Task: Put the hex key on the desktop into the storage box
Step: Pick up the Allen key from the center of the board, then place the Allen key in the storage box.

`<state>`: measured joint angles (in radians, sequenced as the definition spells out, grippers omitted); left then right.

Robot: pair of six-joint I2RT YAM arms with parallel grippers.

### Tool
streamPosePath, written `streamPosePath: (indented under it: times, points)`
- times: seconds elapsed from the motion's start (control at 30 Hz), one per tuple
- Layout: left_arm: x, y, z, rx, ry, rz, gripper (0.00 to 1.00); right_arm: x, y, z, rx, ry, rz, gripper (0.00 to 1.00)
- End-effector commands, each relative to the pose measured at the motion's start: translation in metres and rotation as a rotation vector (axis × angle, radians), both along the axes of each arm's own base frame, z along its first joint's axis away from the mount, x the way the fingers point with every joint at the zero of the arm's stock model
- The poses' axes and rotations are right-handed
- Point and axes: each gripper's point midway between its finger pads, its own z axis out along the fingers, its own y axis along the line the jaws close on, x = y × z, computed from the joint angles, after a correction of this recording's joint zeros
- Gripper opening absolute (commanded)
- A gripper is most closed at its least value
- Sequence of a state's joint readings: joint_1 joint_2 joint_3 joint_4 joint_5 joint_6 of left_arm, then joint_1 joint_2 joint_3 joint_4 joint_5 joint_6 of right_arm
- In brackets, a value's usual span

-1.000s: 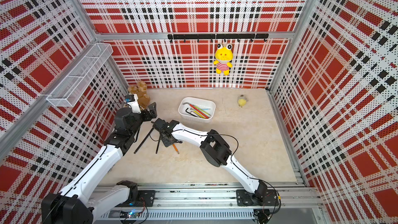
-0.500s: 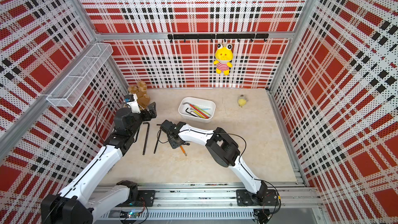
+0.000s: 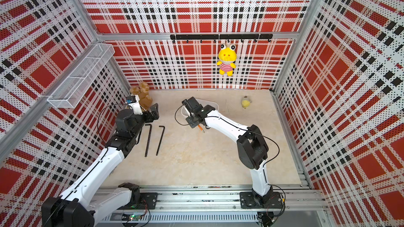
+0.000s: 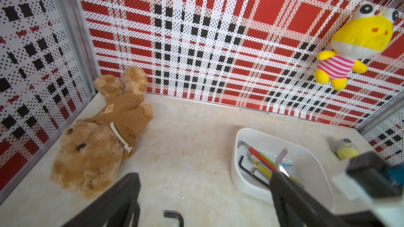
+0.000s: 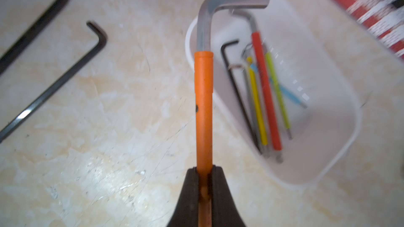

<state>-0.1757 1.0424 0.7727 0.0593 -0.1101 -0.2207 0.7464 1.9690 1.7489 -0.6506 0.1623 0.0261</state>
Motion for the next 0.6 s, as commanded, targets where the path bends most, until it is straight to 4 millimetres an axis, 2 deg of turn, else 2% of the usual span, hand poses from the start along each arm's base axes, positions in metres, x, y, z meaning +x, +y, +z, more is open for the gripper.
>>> streamPosePath:
  times: [0.0, 0.1, 0.27, 0.47, 0.57]
  points:
    - [-0.001, 0.001, 0.003, -0.003, -0.019, -0.001, 1.00, 0.030, 0.001, 0.052, 0.021, -0.194, 0.129, 0.00]
    - [-0.001, 0.001, 0.002, -0.003, -0.017, -0.003, 1.00, 0.054, 0.002, 0.053, 0.018, -0.266, 0.193, 0.00]
    - [-0.002, 0.002, 0.003, 0.000, -0.020, 0.003, 1.00, 0.092, 0.003, 0.028, 0.042, -0.235, 0.268, 0.00]
    - [-0.003, 0.003, 0.003, 0.004, -0.020, 0.011, 1.00, 0.111, 0.011, -0.017, 0.007, -0.128, 0.315, 0.00]
    - [-0.003, 0.002, 0.003, 0.004, -0.020, 0.009, 1.00, 0.110, 0.010, -0.040, -0.012, -0.070, 0.324, 0.00]
